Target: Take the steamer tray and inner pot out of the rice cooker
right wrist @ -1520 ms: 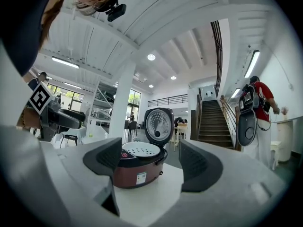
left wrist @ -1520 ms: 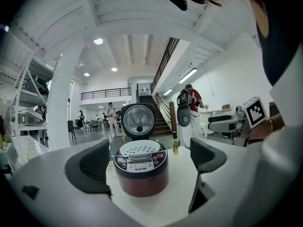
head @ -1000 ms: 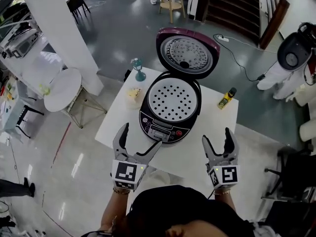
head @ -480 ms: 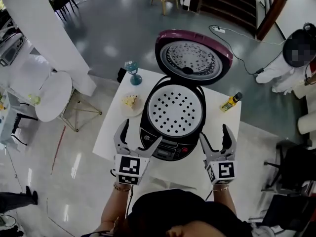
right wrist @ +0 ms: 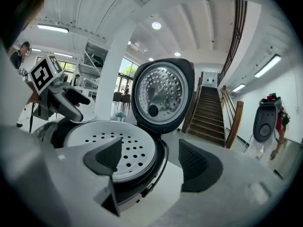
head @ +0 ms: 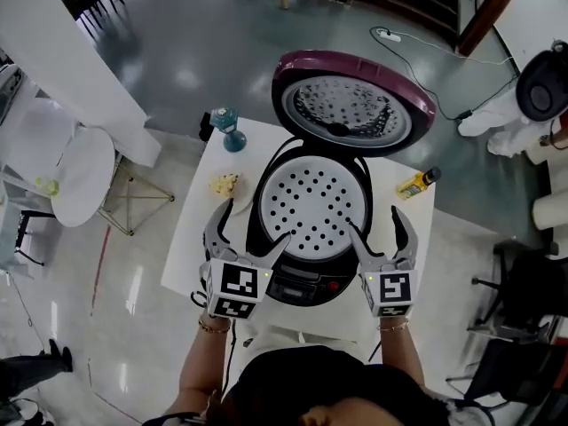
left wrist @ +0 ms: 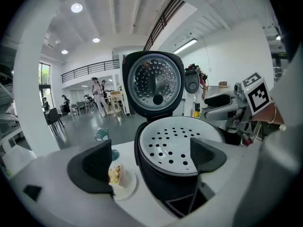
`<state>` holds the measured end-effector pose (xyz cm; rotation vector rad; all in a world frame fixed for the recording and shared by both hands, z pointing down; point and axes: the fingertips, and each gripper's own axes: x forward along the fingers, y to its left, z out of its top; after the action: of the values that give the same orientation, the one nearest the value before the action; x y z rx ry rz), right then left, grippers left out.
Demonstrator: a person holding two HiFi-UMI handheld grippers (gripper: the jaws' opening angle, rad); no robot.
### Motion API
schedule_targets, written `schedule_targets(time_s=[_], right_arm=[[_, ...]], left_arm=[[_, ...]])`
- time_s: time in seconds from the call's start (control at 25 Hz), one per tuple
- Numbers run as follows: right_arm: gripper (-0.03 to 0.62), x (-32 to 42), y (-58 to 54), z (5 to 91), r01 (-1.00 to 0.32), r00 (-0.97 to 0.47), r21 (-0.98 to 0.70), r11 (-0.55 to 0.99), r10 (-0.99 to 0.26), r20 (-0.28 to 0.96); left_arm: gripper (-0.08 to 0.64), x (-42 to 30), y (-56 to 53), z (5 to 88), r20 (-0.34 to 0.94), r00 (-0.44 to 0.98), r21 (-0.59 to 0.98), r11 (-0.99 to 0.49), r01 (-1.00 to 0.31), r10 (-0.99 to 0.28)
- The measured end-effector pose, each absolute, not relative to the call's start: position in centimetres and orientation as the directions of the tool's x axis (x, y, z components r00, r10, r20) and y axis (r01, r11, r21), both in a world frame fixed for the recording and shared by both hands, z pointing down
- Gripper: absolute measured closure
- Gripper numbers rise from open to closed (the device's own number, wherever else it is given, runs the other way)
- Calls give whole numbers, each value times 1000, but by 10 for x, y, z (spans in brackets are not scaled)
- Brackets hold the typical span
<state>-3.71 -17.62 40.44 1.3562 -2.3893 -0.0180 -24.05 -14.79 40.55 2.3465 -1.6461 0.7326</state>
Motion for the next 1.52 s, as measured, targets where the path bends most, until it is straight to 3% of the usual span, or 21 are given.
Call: schedule_targets(time_s=[0.44, 0.92, 1.2, 1.36, 1.44, 1.52], right_arm=[[222, -53, -219, 443, -744, -423, 254, 619, -729, 538], [222, -59, -253, 463, -600, -347, 365, 712, -643, 683], [225, -62, -261, 474, -595, -356, 307, 743, -586, 728], [288, -66, -261, 477, -581, -378, 271, 768, -549, 746], [312, -65, -261, 477, -592, -369, 276, 757, -559, 742], [337, -64, -263, 474, -611, -364, 279, 741, -576, 731]], left_arm=[[51, -234, -180, 458, 724, 226, -238, -544, -805, -652], [51, -232, -213, 483, 835, 136, -276, -620, -734, -533], [51, -230, -218, 493, 882, 184, -158, -639, -753, -434], [63, -229, -218, 495, 894, 212, -102, -641, -760, -394], [143, -226, -215, 495, 899, 223, -81, -643, -762, -378], [164, -228, -216, 494, 897, 216, -85, -631, -771, -385]])
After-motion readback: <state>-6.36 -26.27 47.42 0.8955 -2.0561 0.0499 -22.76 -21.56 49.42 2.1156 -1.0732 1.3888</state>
